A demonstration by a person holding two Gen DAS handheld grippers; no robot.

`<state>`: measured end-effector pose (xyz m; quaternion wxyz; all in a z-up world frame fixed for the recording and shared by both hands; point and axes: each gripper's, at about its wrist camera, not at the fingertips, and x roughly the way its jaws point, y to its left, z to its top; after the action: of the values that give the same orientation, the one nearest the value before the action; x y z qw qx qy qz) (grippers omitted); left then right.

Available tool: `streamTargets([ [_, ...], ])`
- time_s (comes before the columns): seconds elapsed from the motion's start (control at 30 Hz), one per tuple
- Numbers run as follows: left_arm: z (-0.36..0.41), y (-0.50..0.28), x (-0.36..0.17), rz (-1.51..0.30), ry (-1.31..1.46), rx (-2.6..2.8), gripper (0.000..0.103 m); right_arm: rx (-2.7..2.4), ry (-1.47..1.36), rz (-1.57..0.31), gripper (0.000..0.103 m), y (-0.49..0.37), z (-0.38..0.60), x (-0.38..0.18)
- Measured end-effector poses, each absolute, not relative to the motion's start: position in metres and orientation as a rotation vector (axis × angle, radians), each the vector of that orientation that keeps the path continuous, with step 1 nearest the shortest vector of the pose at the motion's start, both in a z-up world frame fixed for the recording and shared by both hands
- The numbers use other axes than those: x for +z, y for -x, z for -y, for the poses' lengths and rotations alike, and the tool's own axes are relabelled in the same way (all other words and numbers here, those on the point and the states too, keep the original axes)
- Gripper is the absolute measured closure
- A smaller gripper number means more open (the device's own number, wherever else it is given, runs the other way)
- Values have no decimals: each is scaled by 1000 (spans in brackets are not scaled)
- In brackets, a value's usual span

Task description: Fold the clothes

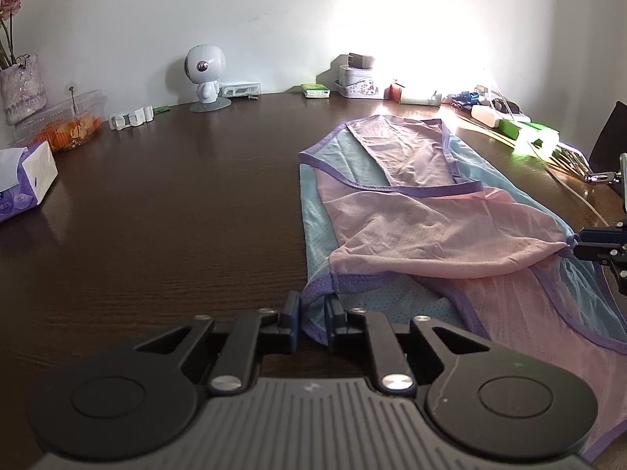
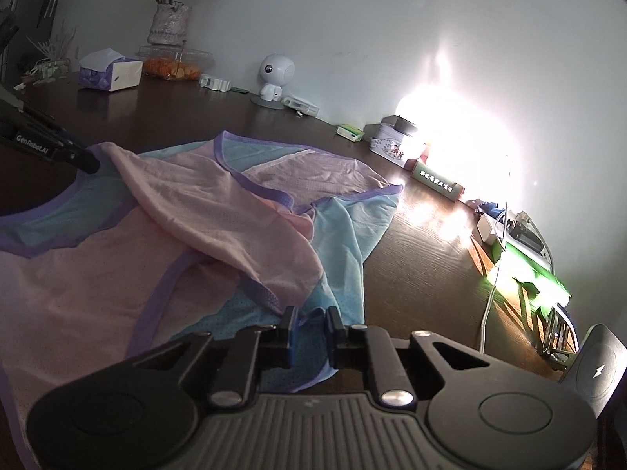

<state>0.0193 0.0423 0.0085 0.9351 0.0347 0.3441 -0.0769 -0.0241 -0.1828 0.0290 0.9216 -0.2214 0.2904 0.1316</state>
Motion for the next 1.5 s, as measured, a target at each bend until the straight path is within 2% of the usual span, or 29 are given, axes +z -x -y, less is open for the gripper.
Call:
streamTargets([
  [0.07, -43, -19, 11, -695, -78, -151, 93, 266, 473, -593, 87, 24, 181, 28],
  [0.17, -45, -19, 11, -696, -78, -148, 93, 282, 559, -583, 69, 30, 176, 28],
  [0.23, -45, -19, 11, -699, -81, -147, 93, 291, 618, -587, 68, 30, 171, 26],
  [0.37, -42, -18, 8, -710, -92, -154, 90, 269, 649, -599, 70, 19, 168, 22],
  [0.43, -40, -18, 6, -716, -104, -160, 87, 249, 608, -613, 75, 12, 172, 22],
  [0.47, -39, -18, 5, -718, -108, -159, 87, 239, 579, -621, 87, 9, 175, 22],
  [0.5, -38, -19, 4, -718, -112, -157, 88, 228, 549, -630, 102, 6, 178, 23],
  [0.6, -38, -17, 6, -703, -128, -134, 98, 182, 431, -636, 102, 6, 191, 28],
  [0.73, -36, -14, 9, -692, -145, -144, 99, 80, 217, -663, 103, 13, 221, 33],
  [0.83, -29, -15, 6, -691, -182, -143, 99, 66, 158, -683, 103, 19, 229, 24],
  [0.93, -28, -14, 6, -726, -178, -139, 83, 73, 138, -684, 101, 24, 230, 24],
  [0.97, -29, -10, 8, -728, -169, -138, 65, 79, 126, -690, 97, 26, 231, 26],
  [1.0, -31, -5, 10, -727, -158, -138, 54, 92, 113, -694, 91, 29, 233, 29],
  [1.03, -32, 0, 12, -726, -147, -137, 54, 110, 99, -697, 86, 34, 234, 33],
  [1.07, -33, 4, 12, -736, -130, -142, 54, 127, 83, -699, 77, 40, 235, 36],
  [1.23, -27, 22, 9, -798, -53, -181, 57, 204, -24, -770, 76, 61, 231, 32],
  [1.33, -18, 29, 8, -791, -64, -177, 65, 224, -34, -777, 75, 72, 222, 28],
  [1.37, -16, 30, 8, -788, -71, -172, 74, 231, -25, -778, 76, 74, 219, 28],
  [1.4, -15, 31, 8, -785, -78, -167, 93, 242, -9, -779, 81, 76, 215, 28],
  [1.43, -14, 33, 7, -783, -76, -164, 100, 254, 11, -780, 91, 78, 212, 28],
  [1.47, -13, 35, 7, -780, -71, -162, 102, 258, 28, -779, 101, 80, 209, 28],
  [1.5, -13, 37, 7, -775, -73, -154, 103, 253, 42, -778, 102, 82, 207, 28],
])
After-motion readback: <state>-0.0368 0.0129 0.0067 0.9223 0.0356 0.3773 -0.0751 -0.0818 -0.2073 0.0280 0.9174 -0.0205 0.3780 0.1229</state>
